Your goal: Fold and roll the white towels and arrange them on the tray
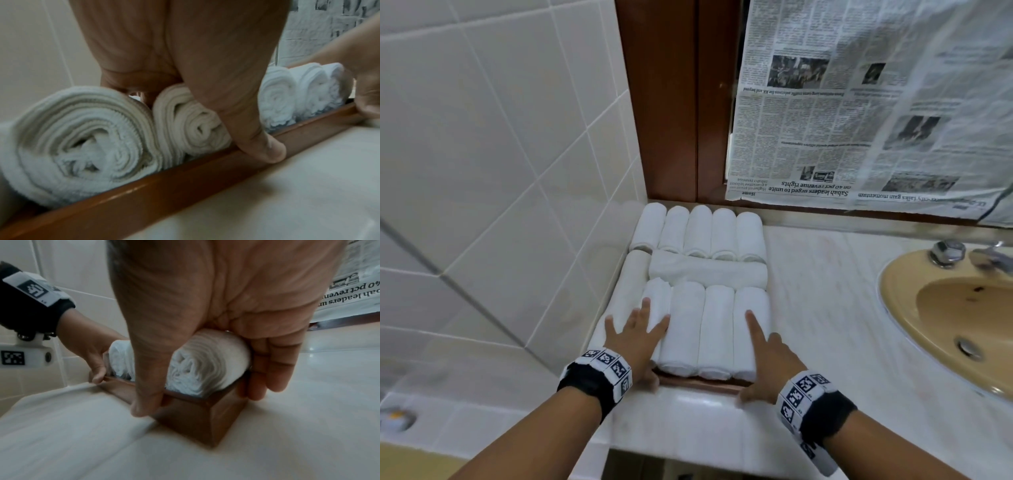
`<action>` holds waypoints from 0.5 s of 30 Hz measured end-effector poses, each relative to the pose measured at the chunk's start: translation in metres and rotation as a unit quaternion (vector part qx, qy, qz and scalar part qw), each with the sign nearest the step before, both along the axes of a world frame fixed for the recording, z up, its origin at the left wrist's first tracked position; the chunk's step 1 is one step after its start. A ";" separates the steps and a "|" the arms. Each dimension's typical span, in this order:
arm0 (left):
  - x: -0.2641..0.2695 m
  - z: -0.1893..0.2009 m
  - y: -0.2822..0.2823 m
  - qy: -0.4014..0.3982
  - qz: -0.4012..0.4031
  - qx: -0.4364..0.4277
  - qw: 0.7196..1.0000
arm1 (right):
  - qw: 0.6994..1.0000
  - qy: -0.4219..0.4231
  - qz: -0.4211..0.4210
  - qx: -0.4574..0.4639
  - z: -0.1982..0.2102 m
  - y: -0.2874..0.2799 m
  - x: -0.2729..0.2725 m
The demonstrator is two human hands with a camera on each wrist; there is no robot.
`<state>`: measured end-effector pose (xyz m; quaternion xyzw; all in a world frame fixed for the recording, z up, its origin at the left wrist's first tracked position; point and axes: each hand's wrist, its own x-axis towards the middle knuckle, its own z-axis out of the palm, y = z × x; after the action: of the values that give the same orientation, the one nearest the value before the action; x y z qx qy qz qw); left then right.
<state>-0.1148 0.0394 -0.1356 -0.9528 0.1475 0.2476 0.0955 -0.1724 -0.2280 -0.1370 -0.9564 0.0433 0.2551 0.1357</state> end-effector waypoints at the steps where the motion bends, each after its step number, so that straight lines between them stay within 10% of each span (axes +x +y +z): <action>1: 0.001 -0.001 0.000 -0.004 -0.003 -0.002 1.000 | 1.000 -0.004 0.000 -0.002 -0.001 0.001 0.002; 15: 0.016 0.010 -0.002 -0.025 0.020 -0.053 0.998 | 0.992 -0.037 -0.049 0.107 -0.004 -0.013 0.006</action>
<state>-0.0986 0.0375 -0.1252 -0.9651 0.1389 0.2178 0.0432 -0.1665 -0.2406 -0.1410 -0.9418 0.0571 0.2162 0.2510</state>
